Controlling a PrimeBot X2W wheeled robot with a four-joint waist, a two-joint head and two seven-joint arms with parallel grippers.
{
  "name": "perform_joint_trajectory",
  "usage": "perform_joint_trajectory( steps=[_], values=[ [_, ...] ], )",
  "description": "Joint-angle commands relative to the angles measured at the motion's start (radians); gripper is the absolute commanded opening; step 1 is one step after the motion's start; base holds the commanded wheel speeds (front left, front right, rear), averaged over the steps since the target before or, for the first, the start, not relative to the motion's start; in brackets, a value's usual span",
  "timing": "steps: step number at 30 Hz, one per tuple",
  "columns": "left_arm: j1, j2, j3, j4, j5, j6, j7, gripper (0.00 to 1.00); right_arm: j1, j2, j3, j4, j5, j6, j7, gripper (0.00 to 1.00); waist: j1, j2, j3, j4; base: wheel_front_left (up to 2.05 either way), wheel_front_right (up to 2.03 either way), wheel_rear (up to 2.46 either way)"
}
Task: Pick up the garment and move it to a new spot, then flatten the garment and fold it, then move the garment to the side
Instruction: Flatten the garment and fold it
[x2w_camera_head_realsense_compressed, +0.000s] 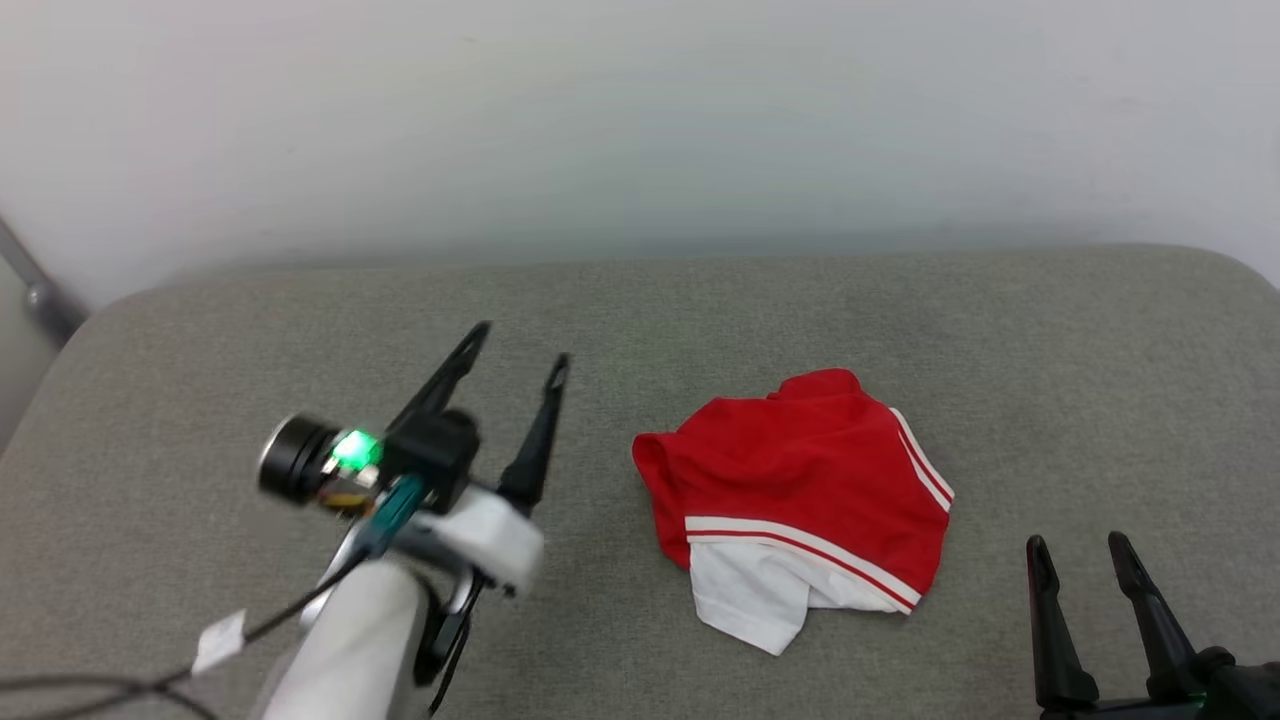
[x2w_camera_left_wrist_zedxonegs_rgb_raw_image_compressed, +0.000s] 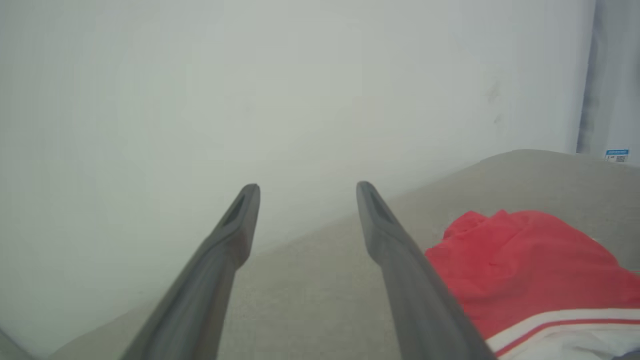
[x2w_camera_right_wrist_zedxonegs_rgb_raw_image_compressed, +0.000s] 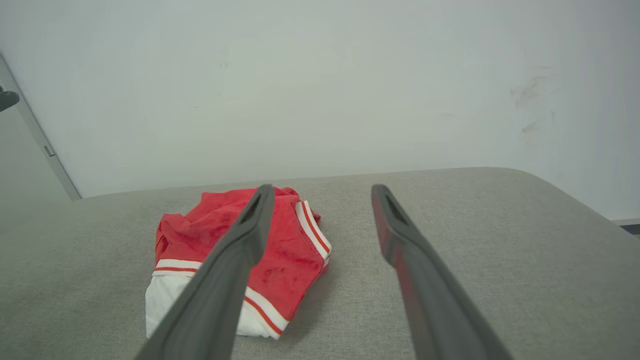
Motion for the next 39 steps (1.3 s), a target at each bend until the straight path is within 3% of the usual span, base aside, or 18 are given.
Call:
perform_joint_trajectory(
  steps=[1, 6, 20, 25, 29, 39],
  values=[
    [-0.039, 0.000, -0.024, 0.003, -0.006, -0.010, 0.025, 1.00, -0.009, 0.001, 0.000, -0.003, 0.002, -0.001, -0.002, 1.00, -0.0001, 0.0000, 0.007, -0.009, 0.00, 0.00, 0.00],
    [-0.199, 0.027, -0.203, 0.025, -0.075, -0.029, 0.194, 1.00, -0.025, 0.001, 0.005, -0.006, -0.003, -0.001, -0.002, 1.00, -0.0001, 0.0000, 0.031, -0.035, 0.00, 0.00, 0.00],
    [-0.628, 0.243, -0.951, -0.040, -0.645, -0.029, 0.738, 1.00, -0.139, 0.001, 0.023, -0.018, 0.019, -0.001, -0.002, 1.00, -0.0001, 0.0000, 0.205, -0.149, 0.00, 0.00, 0.00],
    [-0.688, 0.281, -1.017, -0.075, -0.731, -0.029, 0.859, 1.00, -0.178, 0.001, 0.025, -0.019, 0.040, -0.001, -0.002, 1.00, -0.0001, 0.0000, 0.274, -0.196, 0.00, 0.00, 0.00],
    [-0.633, 0.308, -1.018, -0.145, -0.692, -0.029, 1.013, 1.00, -0.208, 0.001, 0.029, -0.023, 0.054, -0.001, -0.002, 1.00, -0.0001, 0.0000, 0.327, -0.224, 0.00, 0.00, 0.00],
    [-0.564, 0.349, -1.029, -0.170, -0.645, -0.029, 1.142, 1.00, -0.260, 0.001, 0.021, -0.023, 0.075, -0.001, -0.002, 1.00, -0.0001, 0.0000, 0.409, -0.248, 0.00, 0.00, 0.00]
  ],
)
